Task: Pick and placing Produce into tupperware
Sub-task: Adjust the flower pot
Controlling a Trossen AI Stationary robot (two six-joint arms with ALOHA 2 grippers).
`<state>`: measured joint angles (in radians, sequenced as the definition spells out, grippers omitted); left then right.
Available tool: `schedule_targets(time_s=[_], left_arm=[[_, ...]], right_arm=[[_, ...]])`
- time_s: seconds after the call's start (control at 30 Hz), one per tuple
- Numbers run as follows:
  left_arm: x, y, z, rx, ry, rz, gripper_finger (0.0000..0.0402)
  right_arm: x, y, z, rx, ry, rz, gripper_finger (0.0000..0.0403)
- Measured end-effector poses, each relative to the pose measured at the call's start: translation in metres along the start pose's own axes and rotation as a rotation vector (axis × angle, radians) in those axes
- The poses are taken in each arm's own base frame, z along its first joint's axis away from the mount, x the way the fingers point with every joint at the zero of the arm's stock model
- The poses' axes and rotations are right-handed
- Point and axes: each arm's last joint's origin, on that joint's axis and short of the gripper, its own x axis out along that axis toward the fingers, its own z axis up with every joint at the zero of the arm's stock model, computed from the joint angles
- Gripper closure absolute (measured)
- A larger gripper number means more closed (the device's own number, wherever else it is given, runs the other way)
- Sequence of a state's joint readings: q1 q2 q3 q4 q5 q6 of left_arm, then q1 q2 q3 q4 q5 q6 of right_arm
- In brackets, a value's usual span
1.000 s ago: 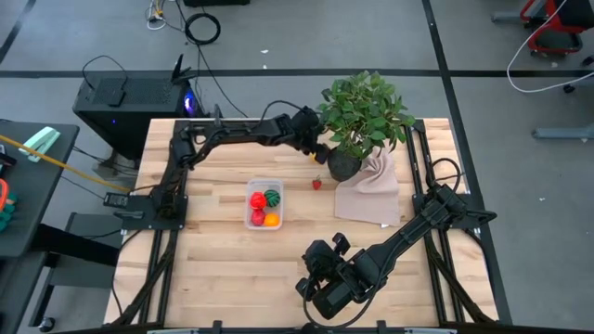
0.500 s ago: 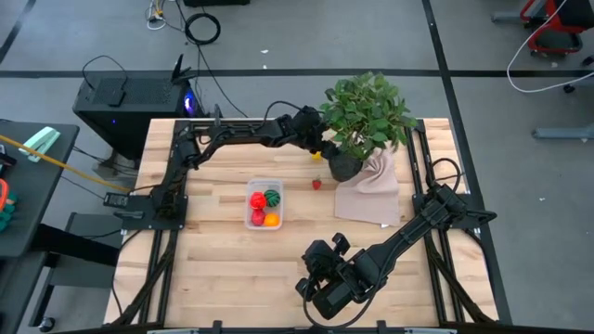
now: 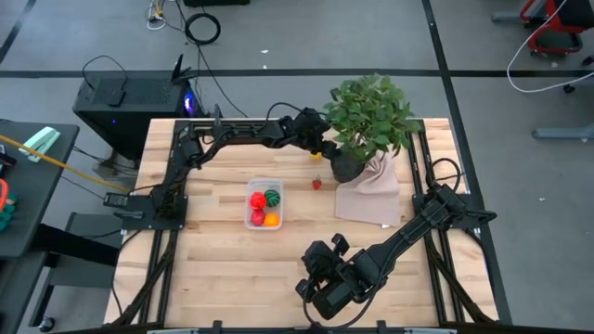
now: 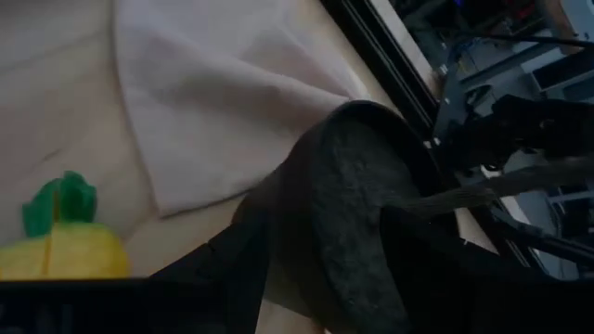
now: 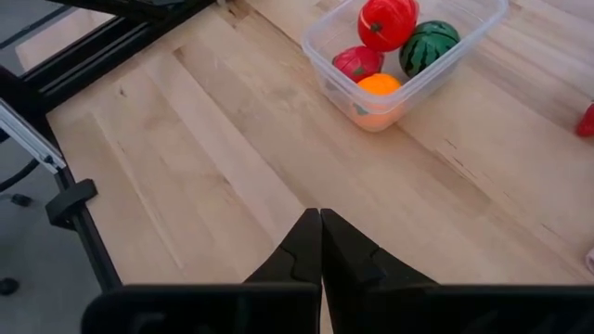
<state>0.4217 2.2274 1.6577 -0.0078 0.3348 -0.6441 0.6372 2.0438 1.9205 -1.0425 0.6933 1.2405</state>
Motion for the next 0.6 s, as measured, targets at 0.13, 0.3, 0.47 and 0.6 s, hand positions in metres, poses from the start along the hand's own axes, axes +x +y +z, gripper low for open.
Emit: schedule_targets(time_s=[0.13,0.3,0.47,0.6], left_arm=[[0.0,0.0,0.0,0.0,-0.001,0.005,0.0193],[0.0,-0.001,0.0,0.002,0.02,-0.03,0.0198],[-0.005,-0.005,0.007,0.058,0.005,-0.05,0.0198],[-0.013,-0.009,0.022,0.071,-0.025,-0.062,0.0198]], right_arm=[[0.0,0.0,0.0,0.008,0.0,0.002,0.0396],[0.0,0.0,0.0,0.007,0.0,0.002,0.0396],[0.0,0.0,0.0,0.007,0.0,0.002,0.0396],[0.0,0.0,0.0,0.011,0.003,0.002,0.0396]])
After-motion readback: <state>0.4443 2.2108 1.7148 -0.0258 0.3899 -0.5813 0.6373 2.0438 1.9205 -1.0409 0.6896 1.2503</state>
